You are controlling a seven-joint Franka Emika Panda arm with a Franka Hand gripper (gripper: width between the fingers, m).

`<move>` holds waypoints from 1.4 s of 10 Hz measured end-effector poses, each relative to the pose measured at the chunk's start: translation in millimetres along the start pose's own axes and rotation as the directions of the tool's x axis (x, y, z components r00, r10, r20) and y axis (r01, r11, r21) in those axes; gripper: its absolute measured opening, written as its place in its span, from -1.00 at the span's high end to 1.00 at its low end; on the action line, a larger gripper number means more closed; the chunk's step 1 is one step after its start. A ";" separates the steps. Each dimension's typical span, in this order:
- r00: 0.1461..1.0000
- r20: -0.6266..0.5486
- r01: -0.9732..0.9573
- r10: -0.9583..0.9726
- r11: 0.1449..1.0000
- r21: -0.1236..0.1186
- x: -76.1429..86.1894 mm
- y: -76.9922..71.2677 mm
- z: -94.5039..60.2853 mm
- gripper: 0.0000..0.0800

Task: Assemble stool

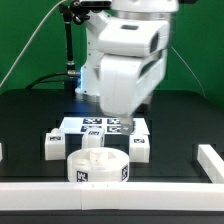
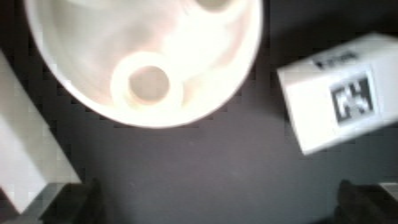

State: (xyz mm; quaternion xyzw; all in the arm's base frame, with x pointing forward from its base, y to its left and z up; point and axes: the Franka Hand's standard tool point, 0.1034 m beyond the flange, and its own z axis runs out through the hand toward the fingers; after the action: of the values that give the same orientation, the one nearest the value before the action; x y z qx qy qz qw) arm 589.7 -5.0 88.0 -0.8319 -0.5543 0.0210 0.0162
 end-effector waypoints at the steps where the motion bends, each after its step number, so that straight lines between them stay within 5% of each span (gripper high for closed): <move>1: 1.000 0.000 -0.009 0.009 1.000 0.000 -0.5 -0.3 0.8 -0.62; 3: 1.000 0.000 -0.003 0.003 1.000 0.001 -1.5 -0.2 2.1 -0.62; 6: 0.981 -0.034 0.185 -0.190 0.976 -0.119 -37.8 5.4 24.7 -0.62; 14: 0.983 -0.041 0.174 -0.179 0.979 -0.108 -41.8 -10.7 50.6 -0.62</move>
Offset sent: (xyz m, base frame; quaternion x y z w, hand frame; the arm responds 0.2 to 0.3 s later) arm -0.0056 -0.0277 -0.0182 -0.0707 0.0867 -0.2061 0.9721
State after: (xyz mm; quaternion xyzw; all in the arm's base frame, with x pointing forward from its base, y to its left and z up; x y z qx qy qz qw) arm 561.1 -39.3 38.7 -0.7793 -0.6258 -0.0301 -0.0114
